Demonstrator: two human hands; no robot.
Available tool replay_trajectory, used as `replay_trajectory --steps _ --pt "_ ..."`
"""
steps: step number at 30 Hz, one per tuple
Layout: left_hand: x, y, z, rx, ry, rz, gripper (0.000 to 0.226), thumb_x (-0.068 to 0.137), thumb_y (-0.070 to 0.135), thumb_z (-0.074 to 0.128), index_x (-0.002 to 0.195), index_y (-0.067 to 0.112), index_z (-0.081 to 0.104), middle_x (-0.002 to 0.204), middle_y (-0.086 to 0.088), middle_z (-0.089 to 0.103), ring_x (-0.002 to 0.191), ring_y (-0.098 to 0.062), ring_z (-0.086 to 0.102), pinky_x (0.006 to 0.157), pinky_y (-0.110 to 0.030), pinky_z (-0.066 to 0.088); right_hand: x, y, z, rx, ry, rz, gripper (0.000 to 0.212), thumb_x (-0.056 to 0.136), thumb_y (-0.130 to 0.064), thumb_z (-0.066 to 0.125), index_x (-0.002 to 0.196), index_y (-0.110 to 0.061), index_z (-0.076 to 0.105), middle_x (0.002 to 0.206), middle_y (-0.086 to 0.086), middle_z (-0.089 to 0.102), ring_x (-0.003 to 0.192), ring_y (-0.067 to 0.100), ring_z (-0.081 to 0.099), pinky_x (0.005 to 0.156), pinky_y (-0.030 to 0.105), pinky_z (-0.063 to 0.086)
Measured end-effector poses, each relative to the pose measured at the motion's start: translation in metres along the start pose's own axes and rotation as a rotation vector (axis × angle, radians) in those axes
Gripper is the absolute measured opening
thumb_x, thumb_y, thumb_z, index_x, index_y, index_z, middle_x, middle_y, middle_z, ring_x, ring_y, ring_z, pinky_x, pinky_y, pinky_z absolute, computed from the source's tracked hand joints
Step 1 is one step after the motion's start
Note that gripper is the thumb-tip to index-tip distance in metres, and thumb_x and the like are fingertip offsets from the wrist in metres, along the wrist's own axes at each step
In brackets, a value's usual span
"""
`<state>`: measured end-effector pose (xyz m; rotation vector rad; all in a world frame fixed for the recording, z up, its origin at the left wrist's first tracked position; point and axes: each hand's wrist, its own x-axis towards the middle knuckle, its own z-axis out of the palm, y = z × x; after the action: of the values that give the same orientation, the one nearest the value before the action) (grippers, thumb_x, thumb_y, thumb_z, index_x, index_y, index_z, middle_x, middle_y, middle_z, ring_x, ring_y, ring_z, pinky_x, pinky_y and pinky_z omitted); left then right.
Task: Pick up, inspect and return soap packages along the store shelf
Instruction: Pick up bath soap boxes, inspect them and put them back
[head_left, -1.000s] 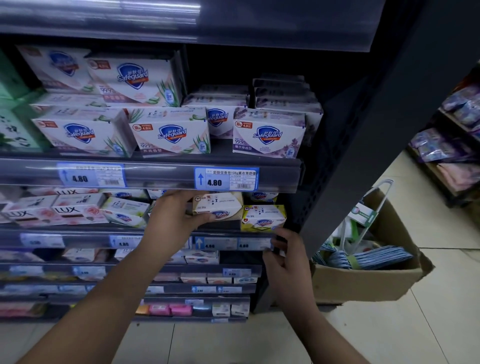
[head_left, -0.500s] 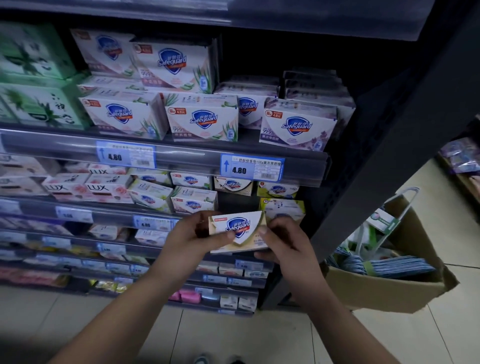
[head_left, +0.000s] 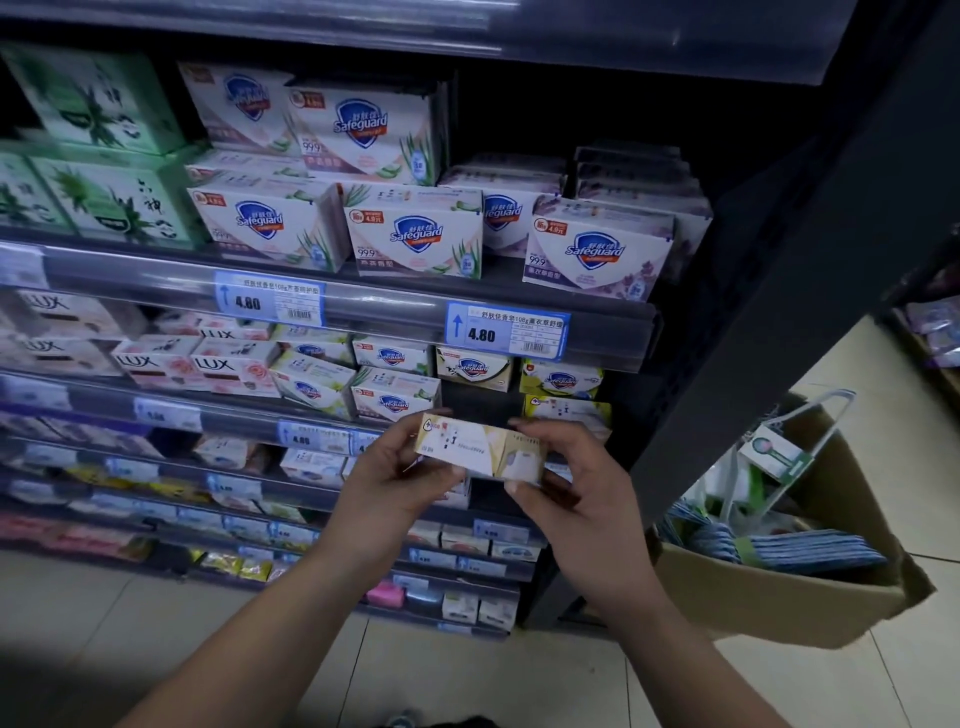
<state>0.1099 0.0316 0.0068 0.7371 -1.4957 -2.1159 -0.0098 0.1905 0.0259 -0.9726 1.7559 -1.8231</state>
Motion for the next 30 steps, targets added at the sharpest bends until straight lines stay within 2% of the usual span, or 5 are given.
replay_trajectory --steps 6,16,23,28,30 --pt "-0.002 0.001 0.002 0.012 0.007 0.058 0.049 0.086 -0.009 0.071 0.129 0.012 0.065 0.122 -0.013 0.074 0.11 -0.024 0.069 0.095 -0.036 0.055 0.002 0.002 -0.005 0.022 0.008 -0.026 0.046 0.086 0.008 0.073 0.115 -0.026 0.066 0.12 -0.014 0.07 0.11 0.001 0.067 0.083 0.013 0.055" --pt "-0.01 0.013 0.01 0.282 0.043 0.248 0.061 0.069 0.023 0.092 0.124 0.036 0.071 0.096 0.02 0.067 0.067 -0.006 0.059 0.071 -0.02 0.054 0.003 0.014 -0.004 0.317 0.178 0.301 0.041 0.09 -0.042 0.065 0.126 -0.024 0.068 0.117 0.004 0.075 0.089 0.027 0.078 0.072 0.031 0.063" --pt "-0.01 0.017 0.016 0.274 0.089 0.32 0.041 0.074 0.024 0.085 0.113 0.02 0.072 0.073 0.002 0.052 0.071 -0.014 0.055 0.07 -0.03 0.052 0.009 0.02 0.0 0.437 0.196 0.567 0.033 0.098 -0.043 0.061 0.096 -0.013 0.074 0.079 0.012 0.079 0.06 0.018 0.072 0.053 0.023 0.057" --pt "-0.008 0.017 0.009 0.16 0.108 0.165 0.031 0.091 0.051 0.065 0.108 0.029 0.077 0.09 -0.001 0.076 0.084 -0.023 0.073 0.073 -0.028 0.06 0.012 0.023 0.002 0.328 0.21 0.537 0.053 0.079 -0.067 0.066 0.103 -0.019 0.07 0.064 0.002 0.063 0.054 0.011 0.057 0.053 0.024 0.05" --pt "-0.006 0.016 0.007 0.064 0.106 0.046 0.031 0.092 0.053 0.064 0.108 0.029 0.078 0.099 -0.007 0.078 0.091 -0.028 0.076 0.075 -0.034 0.063 0.012 0.022 0.001 0.245 0.168 0.406 0.036 0.082 -0.058 0.074 0.099 -0.027 0.068 0.076 -0.003 0.069 0.062 0.009 0.061 0.059 0.022 0.053"
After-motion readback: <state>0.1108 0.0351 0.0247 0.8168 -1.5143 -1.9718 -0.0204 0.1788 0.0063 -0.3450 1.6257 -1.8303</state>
